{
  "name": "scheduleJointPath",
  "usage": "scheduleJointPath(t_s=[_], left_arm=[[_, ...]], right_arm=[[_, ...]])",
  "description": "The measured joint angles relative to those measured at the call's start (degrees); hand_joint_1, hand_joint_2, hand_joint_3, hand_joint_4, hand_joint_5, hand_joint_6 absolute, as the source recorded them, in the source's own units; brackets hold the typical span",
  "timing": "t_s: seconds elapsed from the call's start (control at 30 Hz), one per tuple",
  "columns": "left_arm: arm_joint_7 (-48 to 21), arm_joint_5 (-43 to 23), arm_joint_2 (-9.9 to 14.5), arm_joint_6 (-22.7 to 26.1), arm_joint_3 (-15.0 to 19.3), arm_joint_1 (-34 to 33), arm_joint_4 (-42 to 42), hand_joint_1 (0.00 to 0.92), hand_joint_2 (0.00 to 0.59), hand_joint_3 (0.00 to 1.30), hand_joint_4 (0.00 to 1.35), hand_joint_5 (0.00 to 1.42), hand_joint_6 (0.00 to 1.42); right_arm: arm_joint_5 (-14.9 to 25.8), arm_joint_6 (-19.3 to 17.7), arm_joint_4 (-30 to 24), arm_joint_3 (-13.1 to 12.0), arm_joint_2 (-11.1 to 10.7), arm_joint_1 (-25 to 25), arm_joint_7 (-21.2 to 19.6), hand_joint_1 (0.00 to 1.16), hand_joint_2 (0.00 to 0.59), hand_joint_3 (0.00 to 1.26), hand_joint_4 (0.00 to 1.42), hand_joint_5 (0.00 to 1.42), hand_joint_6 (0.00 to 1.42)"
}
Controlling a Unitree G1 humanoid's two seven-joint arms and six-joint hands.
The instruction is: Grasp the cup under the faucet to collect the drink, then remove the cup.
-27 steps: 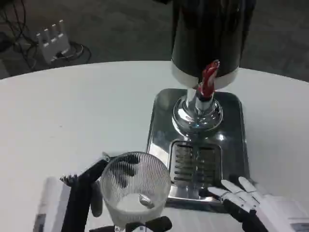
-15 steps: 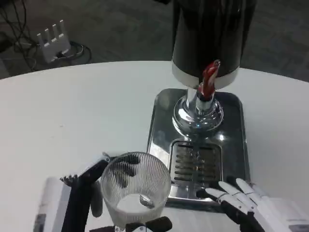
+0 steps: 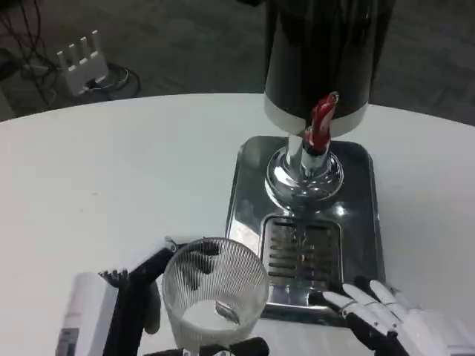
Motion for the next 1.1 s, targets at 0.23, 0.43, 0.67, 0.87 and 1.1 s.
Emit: scheduleJointPath(t_s=[0.23, 0.43, 0.67, 0.87, 1.1], left_arm=[[2.6, 5.3, 2.2, 1.2, -0.4, -8.8, 7.6, 0.578, 0.044, 0.81, 0.97, 1.18, 1.27], [4.4, 5.2, 1.4, 4.6, -1.9, -17.6, 15.4, 0.569, 0.053, 0.81, 0.97, 1.18, 1.27], [7.5, 3.8, 0.5, 7.3, -3.2, -28.2, 29.7, 0.554, 0.058, 0.81, 0.98, 1.19, 1.27], [10.3, 2.9, 0.7, 7.1, -6.7, -35.4, 40.4, 0.542, 0.069, 0.81, 0.99, 1.19, 1.28], [12.7, 3.1, 0.4, 7.0, -10.2, -41.3, 47.2, 0.523, 0.073, 0.81, 0.99, 1.19, 1.29]], right_arm=[[0.9, 0.0, -1.9, -2.1, 0.3, 1.1, -0.2, 0.47, 0.442, 0.2, 0.09, 0.01, 0.0], [2.6, 0.0, -2.3, -5.0, 0.0, 2.2, -0.1, 0.47, 0.442, 0.2, 0.09, 0.01, 0.0], [2.1, 0.0, -2.3, -4.3, 0.0, 2.2, 0.6, 0.47, 0.442, 0.2, 0.09, 0.01, 0.0], [1.8, 0.1, -2.0, -3.0, 0.3, 1.8, 0.7, 0.47, 0.442, 0.2, 0.09, 0.01, 0.0], [1.7, 0.2, -1.8, -2.8, 0.3, 1.5, 0.7, 0.47, 0.442, 0.2, 0.09, 0.02, 0.0]])
